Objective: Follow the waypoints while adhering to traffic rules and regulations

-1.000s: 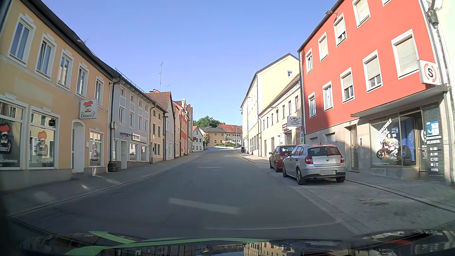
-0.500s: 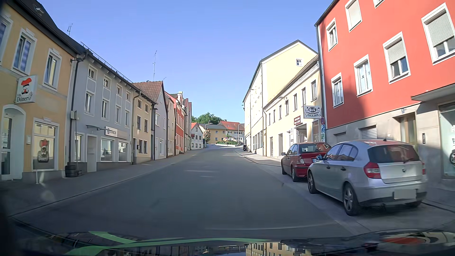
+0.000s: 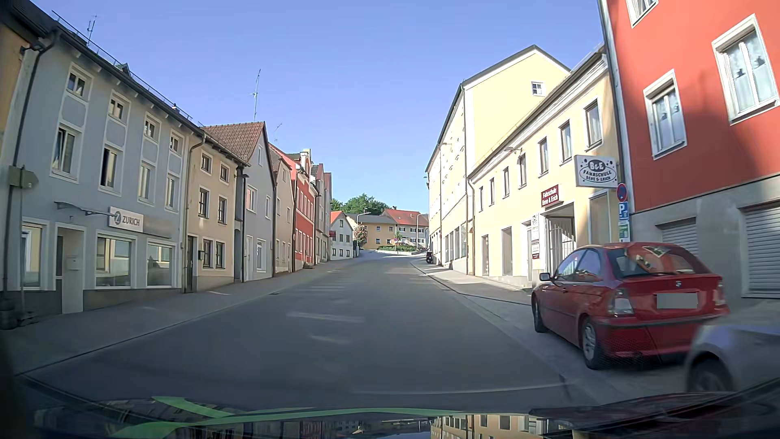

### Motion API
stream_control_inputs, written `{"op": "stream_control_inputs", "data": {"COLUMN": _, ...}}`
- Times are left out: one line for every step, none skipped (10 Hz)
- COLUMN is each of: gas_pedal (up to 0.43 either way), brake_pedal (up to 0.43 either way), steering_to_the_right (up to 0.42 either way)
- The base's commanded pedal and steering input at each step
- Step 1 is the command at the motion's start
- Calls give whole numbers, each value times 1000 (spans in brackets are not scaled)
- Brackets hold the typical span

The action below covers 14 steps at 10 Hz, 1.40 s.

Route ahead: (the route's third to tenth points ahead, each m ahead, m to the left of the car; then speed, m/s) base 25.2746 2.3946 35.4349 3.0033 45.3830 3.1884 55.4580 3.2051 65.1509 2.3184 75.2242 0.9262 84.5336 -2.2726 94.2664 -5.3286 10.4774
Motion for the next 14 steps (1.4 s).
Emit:
{"op": "stream_control_inputs", "data": {"gas_pedal": 311, "brake_pedal": 0, "steering_to_the_right": -20}}
{"op": "stream_control_inputs", "data": {"gas_pedal": 311, "brake_pedal": 0, "steering_to_the_right": -20}}
{"op": "stream_control_inputs", "data": {"gas_pedal": 311, "brake_pedal": 0, "steering_to_the_right": -20}}
{"op": "stream_control_inputs", "data": {"gas_pedal": 311, "brake_pedal": 0, "steering_to_the_right": -20}}
{"op": "stream_control_inputs", "data": {"gas_pedal": 299, "brake_pedal": 0, "steering_to_the_right": -20}}
{"op": "stream_control_inputs", "data": {"gas_pedal": 287, "brake_pedal": 0, "steering_to_the_right": -19}}
{"op": "stream_control_inputs", "data": {"gas_pedal": 280, "brake_pedal": 0, "steering_to_the_right": -16}}
{"op": "stream_control_inputs", "data": {"gas_pedal": 268, "brake_pedal": 0, "steering_to_the_right": -14}}
{"op": "stream_control_inputs", "data": {"gas_pedal": 240, "brake_pedal": 0, "steering_to_the_right": -14}}
{"op": "stream_control_inputs", "data": {"gas_pedal": 240, "brake_pedal": 0, "steering_to_the_right": -15}}
{"op": "stream_control_inputs", "data": {"gas_pedal": 240, "brake_pedal": 0, "steering_to_the_right": -16}}
{"op": "stream_control_inputs", "data": {"gas_pedal": 240, "brake_pedal": 0, "steering_to_the_right": -16}}
{"op": "stream_control_inputs", "data": {"gas_pedal": 240, "brake_pedal": 0, "steering_to_the_right": -16}}
{"op": "stream_control_inputs", "data": {"gas_pedal": 240, "brake_pedal": 0, "steering_to_the_right": -16}}
